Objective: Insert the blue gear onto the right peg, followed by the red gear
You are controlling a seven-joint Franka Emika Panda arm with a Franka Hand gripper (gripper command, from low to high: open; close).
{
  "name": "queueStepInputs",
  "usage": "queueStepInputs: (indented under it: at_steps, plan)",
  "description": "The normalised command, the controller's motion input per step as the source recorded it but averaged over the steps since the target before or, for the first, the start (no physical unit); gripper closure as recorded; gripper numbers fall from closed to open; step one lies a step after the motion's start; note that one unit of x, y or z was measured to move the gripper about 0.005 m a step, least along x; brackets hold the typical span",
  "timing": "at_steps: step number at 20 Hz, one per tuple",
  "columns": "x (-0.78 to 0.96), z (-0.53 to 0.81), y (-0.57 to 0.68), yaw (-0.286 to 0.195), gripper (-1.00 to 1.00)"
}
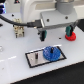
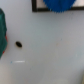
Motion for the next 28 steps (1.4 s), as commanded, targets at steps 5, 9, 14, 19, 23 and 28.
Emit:
queueStepInputs:
  at_steps: [5,9,14,19,23,28]
  plan:
    - [-0.8,0.03,0.18,0.0,-1.0]
    - [-0.46,-0.03,0.31,0.0,-1.0]
    - [0.37,0.05,0.34,0.0,-1.0]
    - [0.37,0.05,0.25,0.0,-1.0]
    - [0.36,0.03,0.25,0.0,-1.0]
    - [0.35,0.02,0.44,0.0,-1.0]
